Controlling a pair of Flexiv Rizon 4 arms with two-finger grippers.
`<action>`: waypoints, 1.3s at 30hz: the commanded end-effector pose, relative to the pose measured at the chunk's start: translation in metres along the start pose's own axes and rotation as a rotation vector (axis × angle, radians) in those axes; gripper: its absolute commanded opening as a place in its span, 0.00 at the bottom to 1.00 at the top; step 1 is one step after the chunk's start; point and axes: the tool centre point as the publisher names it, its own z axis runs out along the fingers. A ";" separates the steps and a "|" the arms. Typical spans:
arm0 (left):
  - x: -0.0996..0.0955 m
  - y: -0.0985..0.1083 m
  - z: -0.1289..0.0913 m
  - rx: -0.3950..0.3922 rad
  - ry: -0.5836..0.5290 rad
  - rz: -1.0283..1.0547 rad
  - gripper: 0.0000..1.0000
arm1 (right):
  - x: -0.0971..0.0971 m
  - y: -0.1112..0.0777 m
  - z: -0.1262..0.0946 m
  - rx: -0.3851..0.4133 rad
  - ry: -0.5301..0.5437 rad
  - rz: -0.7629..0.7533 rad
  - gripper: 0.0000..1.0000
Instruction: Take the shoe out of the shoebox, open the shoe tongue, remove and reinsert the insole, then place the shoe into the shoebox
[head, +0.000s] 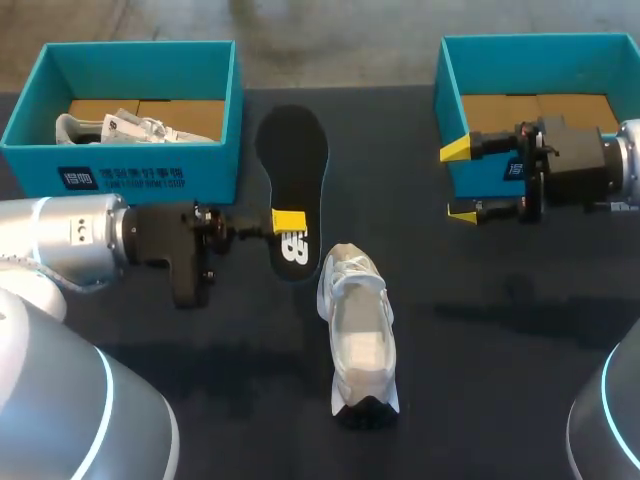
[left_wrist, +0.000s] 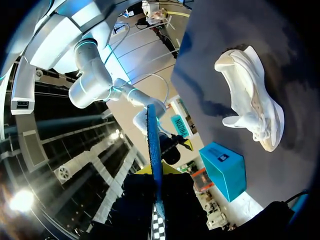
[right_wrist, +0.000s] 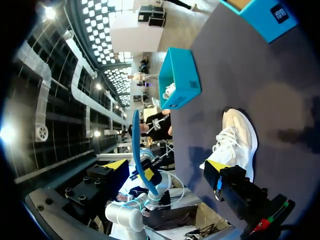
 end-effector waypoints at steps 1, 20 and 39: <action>0.000 0.001 0.001 0.000 0.000 0.001 0.00 | 0.000 0.001 0.006 0.001 0.012 -0.001 1.00; 0.000 0.001 0.001 0.000 0.000 0.001 0.00 | 0.027 0.001 0.081 0.032 0.033 -0.106 1.00; 0.023 -0.005 0.015 0.031 0.009 -0.014 0.00 | 0.039 -0.007 0.105 0.047 0.048 -0.141 1.00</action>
